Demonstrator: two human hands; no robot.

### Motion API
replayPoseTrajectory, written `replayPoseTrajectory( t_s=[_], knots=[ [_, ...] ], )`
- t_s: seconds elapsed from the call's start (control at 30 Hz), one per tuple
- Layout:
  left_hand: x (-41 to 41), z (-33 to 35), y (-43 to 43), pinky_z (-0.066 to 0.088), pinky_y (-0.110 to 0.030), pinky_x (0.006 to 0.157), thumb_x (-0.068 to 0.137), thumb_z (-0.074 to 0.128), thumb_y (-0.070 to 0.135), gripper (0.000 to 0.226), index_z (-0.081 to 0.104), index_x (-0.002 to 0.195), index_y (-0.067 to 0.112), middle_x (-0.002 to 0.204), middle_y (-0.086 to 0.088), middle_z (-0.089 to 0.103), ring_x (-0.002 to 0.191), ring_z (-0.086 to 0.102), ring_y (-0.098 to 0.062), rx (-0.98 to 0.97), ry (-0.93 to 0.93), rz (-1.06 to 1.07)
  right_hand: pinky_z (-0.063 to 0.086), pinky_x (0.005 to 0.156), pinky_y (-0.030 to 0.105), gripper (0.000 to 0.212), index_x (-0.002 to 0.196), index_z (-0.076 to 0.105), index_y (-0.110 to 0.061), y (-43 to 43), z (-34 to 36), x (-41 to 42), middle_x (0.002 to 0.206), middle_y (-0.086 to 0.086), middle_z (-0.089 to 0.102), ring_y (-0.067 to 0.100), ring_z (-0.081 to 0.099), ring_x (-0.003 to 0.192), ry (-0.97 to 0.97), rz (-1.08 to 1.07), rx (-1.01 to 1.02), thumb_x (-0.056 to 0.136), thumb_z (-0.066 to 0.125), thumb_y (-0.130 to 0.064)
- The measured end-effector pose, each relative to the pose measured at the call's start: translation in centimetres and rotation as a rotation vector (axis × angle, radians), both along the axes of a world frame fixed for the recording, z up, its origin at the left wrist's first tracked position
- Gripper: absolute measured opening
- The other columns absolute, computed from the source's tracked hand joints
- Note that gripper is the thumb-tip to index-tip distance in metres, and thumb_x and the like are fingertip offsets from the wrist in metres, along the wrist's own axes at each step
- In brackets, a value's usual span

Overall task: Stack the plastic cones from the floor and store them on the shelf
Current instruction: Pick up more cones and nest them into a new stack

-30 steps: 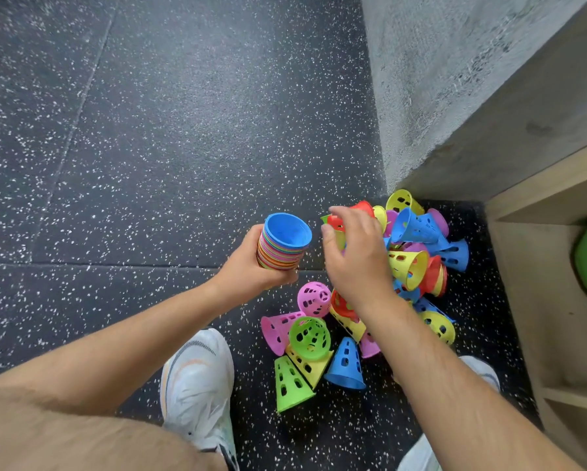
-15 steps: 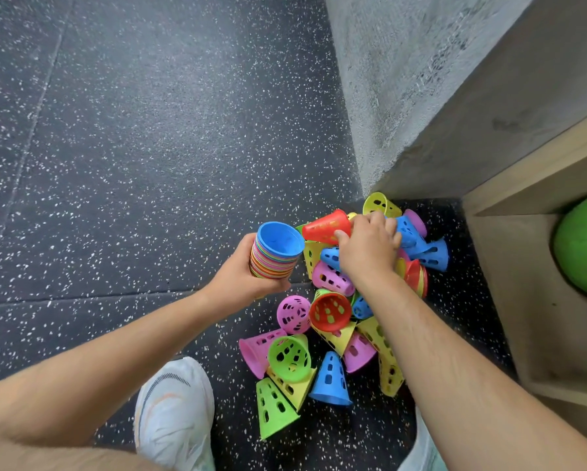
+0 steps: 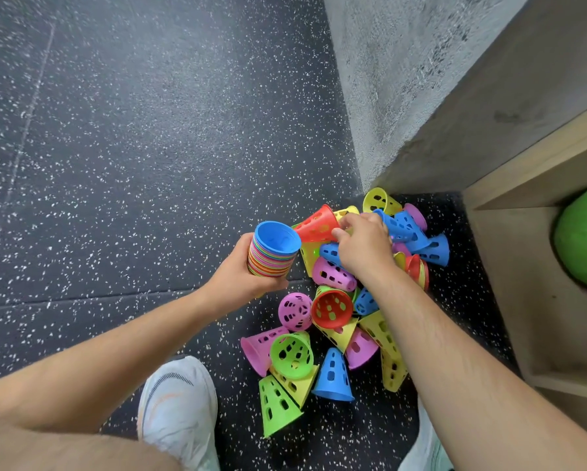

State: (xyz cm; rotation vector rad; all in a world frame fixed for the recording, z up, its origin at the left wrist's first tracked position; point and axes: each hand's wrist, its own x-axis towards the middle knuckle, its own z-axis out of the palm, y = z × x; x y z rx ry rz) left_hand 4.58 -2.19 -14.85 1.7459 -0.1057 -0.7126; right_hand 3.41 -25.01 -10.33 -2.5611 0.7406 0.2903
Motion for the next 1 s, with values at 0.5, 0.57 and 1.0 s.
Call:
replayPoseTrajectory(
  t_s=[0.5,0.57,1.0],
  knots=[
    [0.6,-0.3,0.4,0.051,-0.025,0.062,0.058,0.090,0.019,0.082,0.049,0.128,0.024,0.093,0.002,0.069,0.070,0.063,-0.006,0.002,0.007,0.017,0.048,0.079,0.039,0.003,0.090,0.063,-0.007,2.6,3.7,-0.6,0.104,0.005,0.056,0.028,0.054,0.093,-0.528,0.493,-0.016,0.089,0.064,-0.004],
    [0.6,-0.1,0.4,0.054,-0.028,0.062,0.060,0.091,0.014,0.080,0.049,0.128,0.022,0.094,0.000,0.069,0.071,0.064,-0.007,-0.002,-0.007,0.023,0.049,0.077,0.045,0.002,0.091,0.064,-0.008,3.5,3.7,-1.0,0.106,0.004,0.057,0.030,0.053,0.094,-0.510,0.584,-0.077,0.089,0.065,-0.007],
    [-0.1,-0.4,1.1,0.060,-0.040,0.082,0.051,0.091,0.037,0.077,0.052,0.117,0.037,0.102,0.003,0.073,0.090,0.072,-0.013,0.024,-0.047,0.031,0.049,0.088,0.038,0.036,0.112,0.068,-0.018,5.0,4.0,-2.8,0.112,-0.006,0.068,0.021,0.058,0.104,-0.599,0.428,0.102,0.088,0.054,0.005]
  ],
)
